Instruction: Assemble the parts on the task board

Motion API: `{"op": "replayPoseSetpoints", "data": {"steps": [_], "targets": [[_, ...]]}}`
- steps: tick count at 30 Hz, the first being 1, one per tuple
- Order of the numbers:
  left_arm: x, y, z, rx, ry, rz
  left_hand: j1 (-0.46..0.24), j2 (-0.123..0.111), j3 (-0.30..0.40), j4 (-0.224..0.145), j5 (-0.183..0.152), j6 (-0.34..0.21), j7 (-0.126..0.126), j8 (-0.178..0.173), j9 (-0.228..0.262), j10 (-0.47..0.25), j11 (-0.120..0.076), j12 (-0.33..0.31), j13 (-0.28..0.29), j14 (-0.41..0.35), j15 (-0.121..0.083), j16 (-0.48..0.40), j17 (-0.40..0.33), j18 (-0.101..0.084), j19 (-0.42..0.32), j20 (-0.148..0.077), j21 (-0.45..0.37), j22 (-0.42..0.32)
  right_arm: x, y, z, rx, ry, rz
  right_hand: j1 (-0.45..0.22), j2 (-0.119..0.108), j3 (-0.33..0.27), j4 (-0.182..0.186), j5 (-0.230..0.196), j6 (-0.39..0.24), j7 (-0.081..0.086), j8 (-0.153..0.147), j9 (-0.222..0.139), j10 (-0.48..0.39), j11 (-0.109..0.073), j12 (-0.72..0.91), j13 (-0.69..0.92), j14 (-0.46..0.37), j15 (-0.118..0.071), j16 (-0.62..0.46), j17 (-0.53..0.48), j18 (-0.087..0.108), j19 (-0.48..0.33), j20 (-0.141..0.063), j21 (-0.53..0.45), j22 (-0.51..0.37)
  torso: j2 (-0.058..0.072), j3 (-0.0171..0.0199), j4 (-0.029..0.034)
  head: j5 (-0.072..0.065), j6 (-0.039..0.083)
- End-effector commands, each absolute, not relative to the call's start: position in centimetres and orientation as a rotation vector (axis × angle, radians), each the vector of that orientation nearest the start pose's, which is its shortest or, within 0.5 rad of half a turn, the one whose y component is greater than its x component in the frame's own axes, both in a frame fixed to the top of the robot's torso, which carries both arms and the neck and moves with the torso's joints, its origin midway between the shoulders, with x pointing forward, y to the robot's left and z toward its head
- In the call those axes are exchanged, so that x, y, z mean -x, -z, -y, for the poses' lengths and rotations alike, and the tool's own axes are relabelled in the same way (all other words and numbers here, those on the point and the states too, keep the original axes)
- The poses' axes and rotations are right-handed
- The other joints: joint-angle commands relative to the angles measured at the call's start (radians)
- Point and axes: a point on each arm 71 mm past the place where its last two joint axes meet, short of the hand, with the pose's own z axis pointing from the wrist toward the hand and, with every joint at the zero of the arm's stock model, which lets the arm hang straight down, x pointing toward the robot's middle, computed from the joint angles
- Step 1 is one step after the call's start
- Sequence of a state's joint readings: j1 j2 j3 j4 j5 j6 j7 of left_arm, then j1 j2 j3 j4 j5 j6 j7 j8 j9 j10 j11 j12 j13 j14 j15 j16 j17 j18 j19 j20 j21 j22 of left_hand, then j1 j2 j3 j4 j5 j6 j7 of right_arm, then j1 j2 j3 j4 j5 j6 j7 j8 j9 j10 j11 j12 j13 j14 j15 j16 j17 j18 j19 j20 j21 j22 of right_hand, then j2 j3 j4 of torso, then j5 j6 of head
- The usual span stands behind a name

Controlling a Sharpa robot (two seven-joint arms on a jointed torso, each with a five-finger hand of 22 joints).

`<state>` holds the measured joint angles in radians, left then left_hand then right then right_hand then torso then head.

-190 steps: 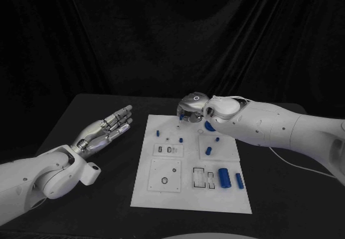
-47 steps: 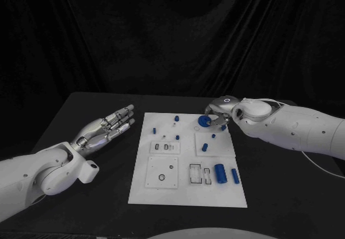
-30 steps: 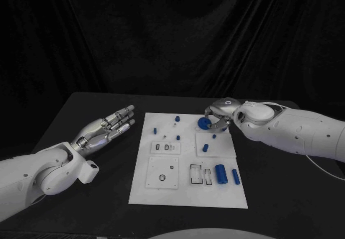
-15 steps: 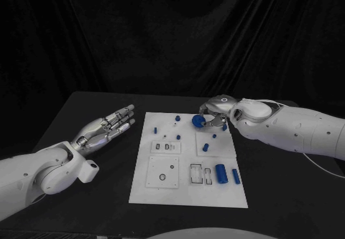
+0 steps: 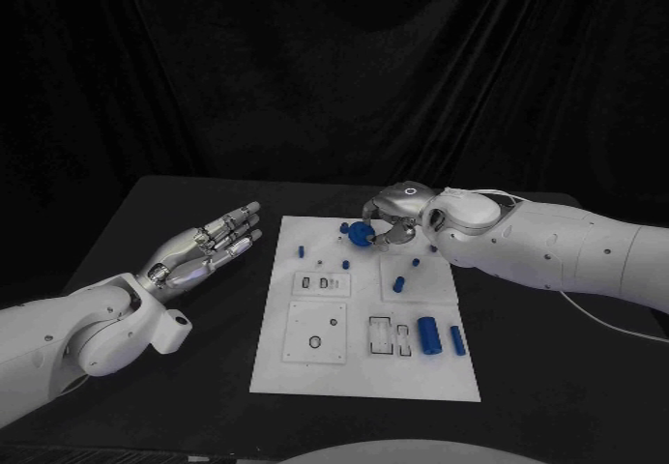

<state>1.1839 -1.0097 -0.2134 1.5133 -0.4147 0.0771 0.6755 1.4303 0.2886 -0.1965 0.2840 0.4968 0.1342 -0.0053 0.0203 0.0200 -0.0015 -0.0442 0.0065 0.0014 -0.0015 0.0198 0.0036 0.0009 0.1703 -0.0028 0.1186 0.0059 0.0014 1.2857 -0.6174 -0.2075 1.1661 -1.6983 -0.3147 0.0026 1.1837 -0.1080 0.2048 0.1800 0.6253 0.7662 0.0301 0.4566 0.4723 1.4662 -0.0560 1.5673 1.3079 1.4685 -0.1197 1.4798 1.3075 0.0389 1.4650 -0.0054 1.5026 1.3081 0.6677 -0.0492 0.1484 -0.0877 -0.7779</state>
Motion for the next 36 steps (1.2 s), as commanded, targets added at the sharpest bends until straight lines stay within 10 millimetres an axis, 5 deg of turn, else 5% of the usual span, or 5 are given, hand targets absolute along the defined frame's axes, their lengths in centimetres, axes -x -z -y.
{"op": "replayPoseSetpoints", "data": {"steps": [1, 22, 36], "targets": [[-43.6, 22.3, -26.4, 0.551, 1.756, -1.644, 0.008, 0.0, 0.005, 0.001, 0.007, -0.001, 0.005, 0.001, 0.001, 0.001, 0.008, -0.007, -0.001, 0.001, 0.007, -0.004, -0.001, -0.001, 0.003, 0.006, -0.006, -0.001, -53.9, 21.3, 17.7, 0.56, -0.426, -1.635, -0.007, -0.002, 0.009, -0.001, 0.003, 0.0, -0.002, -0.006, -0.001, 0.105, -0.002, 0.004, 0.263, 0.082, -0.004, -0.002, 0.143, -0.02, 0.069, -0.005, 0.004, 0.226, 0.0, -0.0004, 0.0008, 0.0, -0.002], [-43.8, 22.5, -25.9, 0.545, 1.771, -1.653, 0.008, 0.0, 0.006, 0.002, 0.007, -0.001, 0.007, 0.001, 0.001, 0.001, 0.012, -0.007, -0.001, 0.001, 0.008, -0.004, -0.001, -0.001, 0.003, 0.009, -0.006, -0.001, -55.2, 21.9, 14.3, 0.586, -0.401, -1.69, -0.001, -0.001, 0.033, -0.006, -0.023, -0.018, 0.009, -0.047, -0.018, 0.105, 0.006, 0.004, 0.263, 0.082, 0.005, 0.002, 0.144, -0.02, 0.069, 0.002, 0.005, 0.228, -0.002, -0.0004, 0.0004, -0.004, -0.004], [-43.9, 22.5, -25.7, 0.543, 1.776, -1.658, 0.008, 0.0, 0.006, 0.002, 0.007, -0.001, 0.007, 0.001, 0.001, 0.001, 0.012, -0.007, -0.001, 0.001, 0.009, -0.004, -0.001, -0.001, 0.003, 0.009, -0.006, -0.001, -55.2, 21.9, 13.6, 0.592, -0.408, -1.687, -0.013, -0.01, 0.05, -0.013, -0.084, -0.073, 0.019, -0.169, -0.081, 0.105, 0.014, 0.004, 0.263, 0.081, 0.016, 0.006, 0.144, -0.019, 0.068, 0.014, 0.002, 0.23, 0.0, 0.0007, 0.0009, -0.001, -0.008]]}}
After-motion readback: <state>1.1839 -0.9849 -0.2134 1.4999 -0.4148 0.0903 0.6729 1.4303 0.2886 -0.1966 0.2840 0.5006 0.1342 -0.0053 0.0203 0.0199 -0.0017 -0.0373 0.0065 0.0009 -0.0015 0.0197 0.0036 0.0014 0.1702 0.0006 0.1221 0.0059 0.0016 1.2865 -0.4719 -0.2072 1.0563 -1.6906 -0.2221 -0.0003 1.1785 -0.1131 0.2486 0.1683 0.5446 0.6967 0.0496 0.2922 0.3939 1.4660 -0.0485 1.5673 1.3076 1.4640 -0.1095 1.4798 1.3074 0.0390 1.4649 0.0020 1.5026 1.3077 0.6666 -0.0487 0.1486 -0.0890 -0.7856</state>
